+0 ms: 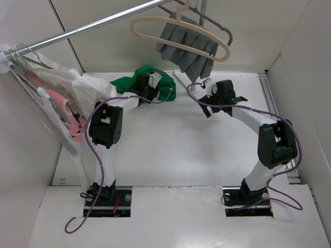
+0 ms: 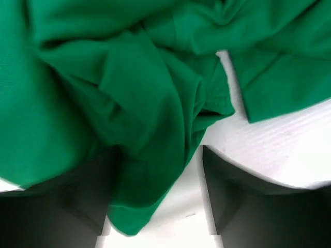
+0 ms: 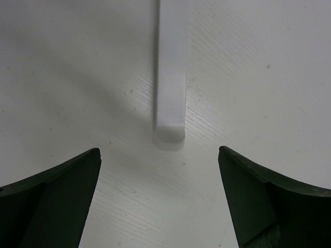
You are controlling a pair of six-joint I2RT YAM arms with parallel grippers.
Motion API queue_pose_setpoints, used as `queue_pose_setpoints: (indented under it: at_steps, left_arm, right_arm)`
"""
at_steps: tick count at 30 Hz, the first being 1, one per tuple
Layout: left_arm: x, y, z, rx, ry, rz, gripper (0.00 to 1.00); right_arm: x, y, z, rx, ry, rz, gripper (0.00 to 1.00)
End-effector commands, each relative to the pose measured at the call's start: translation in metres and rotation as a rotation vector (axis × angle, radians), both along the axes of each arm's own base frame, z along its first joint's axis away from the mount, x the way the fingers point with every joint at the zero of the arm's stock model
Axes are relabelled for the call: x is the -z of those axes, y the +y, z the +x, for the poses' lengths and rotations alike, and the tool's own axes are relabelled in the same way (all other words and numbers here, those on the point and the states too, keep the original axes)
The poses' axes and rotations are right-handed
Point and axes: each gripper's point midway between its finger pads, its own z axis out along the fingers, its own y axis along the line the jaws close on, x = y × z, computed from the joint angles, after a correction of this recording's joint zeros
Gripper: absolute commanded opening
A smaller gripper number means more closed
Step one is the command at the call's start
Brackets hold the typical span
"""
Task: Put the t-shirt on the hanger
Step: Move the tshirt to the center of the board
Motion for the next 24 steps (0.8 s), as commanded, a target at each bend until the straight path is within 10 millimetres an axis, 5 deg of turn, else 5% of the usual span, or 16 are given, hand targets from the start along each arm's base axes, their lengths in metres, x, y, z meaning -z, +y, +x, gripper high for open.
queue_pose_setpoints:
  at_steps: [1, 6, 11, 14, 15, 17, 21, 22, 24]
  left_arm:
    - [0.0, 0.005, 0.0, 0.029, 0.055, 0.028, 0.52]
    - [0.021, 0.016, -0.016, 0.13, 0.1, 0.123, 0.02]
    - [-0.002, 0.019, -0.029, 0.207, 0.032, 0.14, 0.0]
    - [-0.012, 0.004, -0.056, 0.383, 0.014, 0.145, 0.0]
    - [-0.029, 0.004, -0.068, 0.431, 0.001, 0.155, 0.0]
    - [-0.03, -0.004, -0.098, 0.547, 0.037, 0.153, 0.0]
    - [-0.055, -0.02, -0.182, 0.928, 0.108, 0.141, 0.0]
    - [-0.065, -0.017, -0.216, 0.996, 0.162, 0.113, 0.0]
    - [-0.091, -0.036, -0.246, 1.143, 0.13, 0.046, 0.0]
  right_arm:
    - [-0.024, 0.012, 0.012, -0.062, -0.049, 0.0, 1.0]
    - [-0.03, 0.011, 0.009, -0.068, -0.065, -0.003, 1.0]
    - [-0.038, 0.011, 0.0, -0.07, -0.083, -0.005, 1.0]
    - [-0.046, 0.02, -0.01, -0.1, -0.104, -0.012, 1.0]
    - [-0.05, 0.024, -0.012, -0.109, -0.114, -0.009, 1.0]
    - [-0.054, 0.03, -0.018, -0.144, -0.129, -0.021, 1.0]
    - [-0.055, 0.055, -0.04, -0.282, -0.12, 0.043, 1.0]
    - [-0.054, 0.056, -0.045, -0.296, -0.116, 0.054, 1.0]
    - [-0.053, 0.069, -0.052, -0.333, -0.128, 0.068, 1.0]
